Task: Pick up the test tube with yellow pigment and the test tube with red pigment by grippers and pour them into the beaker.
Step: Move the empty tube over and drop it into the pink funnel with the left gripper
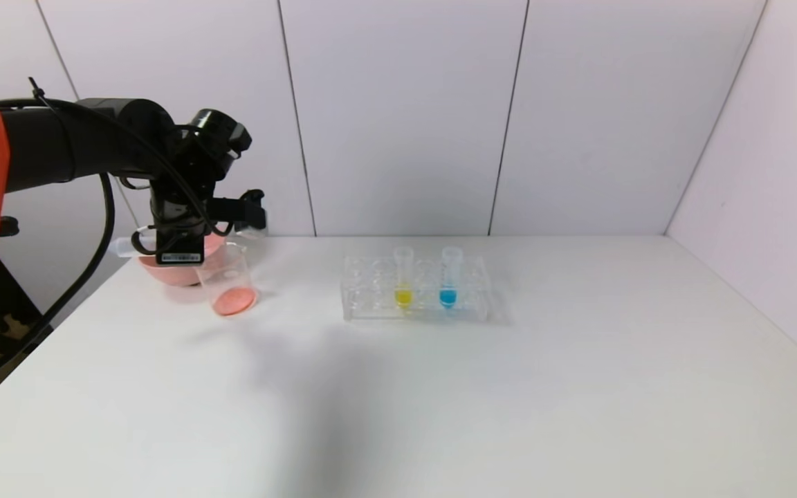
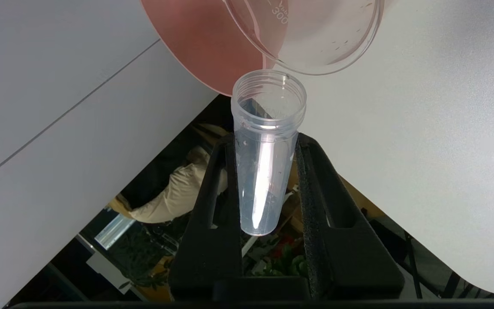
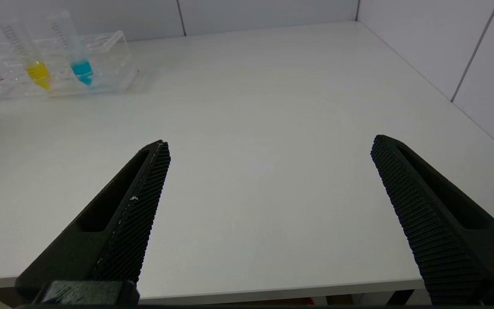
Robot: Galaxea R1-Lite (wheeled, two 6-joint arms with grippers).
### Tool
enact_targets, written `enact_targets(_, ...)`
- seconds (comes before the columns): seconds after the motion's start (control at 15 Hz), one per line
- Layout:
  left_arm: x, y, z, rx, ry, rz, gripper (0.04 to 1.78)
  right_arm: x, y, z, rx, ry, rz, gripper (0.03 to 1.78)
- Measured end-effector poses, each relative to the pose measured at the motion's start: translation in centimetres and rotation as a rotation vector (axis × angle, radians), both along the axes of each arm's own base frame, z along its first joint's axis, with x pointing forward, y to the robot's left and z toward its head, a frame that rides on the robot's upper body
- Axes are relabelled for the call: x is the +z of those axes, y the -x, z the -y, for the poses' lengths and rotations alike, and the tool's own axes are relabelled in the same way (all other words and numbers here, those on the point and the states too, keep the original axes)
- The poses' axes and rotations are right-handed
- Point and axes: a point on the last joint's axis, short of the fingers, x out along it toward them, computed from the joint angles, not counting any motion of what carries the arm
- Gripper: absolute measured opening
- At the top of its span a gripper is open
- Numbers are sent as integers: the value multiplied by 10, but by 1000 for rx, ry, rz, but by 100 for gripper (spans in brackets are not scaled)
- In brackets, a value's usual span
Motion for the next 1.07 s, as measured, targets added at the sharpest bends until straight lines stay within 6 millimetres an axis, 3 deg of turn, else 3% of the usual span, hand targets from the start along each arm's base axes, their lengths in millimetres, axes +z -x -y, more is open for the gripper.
enact_targets(0.13,3,1,-2,2,21,14,42,0,0,0,0,0,0,171)
enact_targets(0.33,11,0,-14,-26,191,58,42,0,0,0,0,0,0,171)
enact_targets(0.67,32,5,-46,3,693,181,42,0,0,0,0,0,0,171)
enact_targets(0.8,41,7,-52,88,922,251,42,0,0,0,0,0,0,171)
enact_targets(1.07,48,17,-60,312,1187,431,42,0,0,0,0,0,0,171)
